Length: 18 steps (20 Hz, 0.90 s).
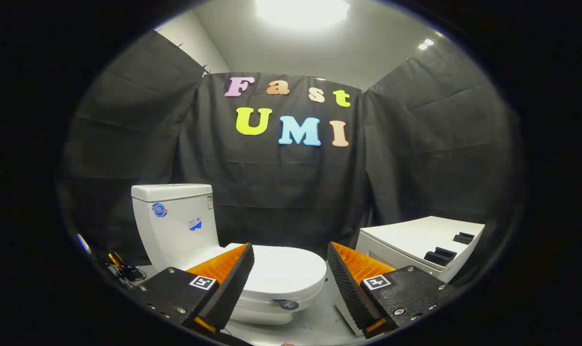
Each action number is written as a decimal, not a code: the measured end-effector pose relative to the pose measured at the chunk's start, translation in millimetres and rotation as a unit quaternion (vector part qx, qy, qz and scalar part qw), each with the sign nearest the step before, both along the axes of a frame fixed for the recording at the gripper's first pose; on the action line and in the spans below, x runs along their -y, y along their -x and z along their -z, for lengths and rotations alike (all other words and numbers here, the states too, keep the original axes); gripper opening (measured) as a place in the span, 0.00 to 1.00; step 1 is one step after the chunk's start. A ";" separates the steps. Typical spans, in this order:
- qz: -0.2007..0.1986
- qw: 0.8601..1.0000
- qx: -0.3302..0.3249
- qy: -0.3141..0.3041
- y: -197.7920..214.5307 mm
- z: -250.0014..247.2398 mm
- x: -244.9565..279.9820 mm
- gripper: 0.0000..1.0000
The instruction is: Open the toilet lid.
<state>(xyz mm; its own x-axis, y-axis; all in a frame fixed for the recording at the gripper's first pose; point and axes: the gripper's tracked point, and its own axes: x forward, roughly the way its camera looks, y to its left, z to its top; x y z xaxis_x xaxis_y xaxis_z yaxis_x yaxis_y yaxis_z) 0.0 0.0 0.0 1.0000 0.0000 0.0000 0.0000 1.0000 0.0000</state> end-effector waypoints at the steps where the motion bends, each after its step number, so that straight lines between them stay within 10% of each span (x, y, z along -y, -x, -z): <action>1: -0.001 1.000 -0.001 0.000 -1.6 -0.8 -0.2 0.95; 18: 0.010 1.000 0.005 -0.013 -4.4 -0.2 4.1 0.95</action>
<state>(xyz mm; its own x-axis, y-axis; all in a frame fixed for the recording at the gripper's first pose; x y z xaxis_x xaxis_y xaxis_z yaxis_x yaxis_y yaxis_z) 4.4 -4.1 0.2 0.9998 -0.0196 0.0091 0.0194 0.9995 0.0255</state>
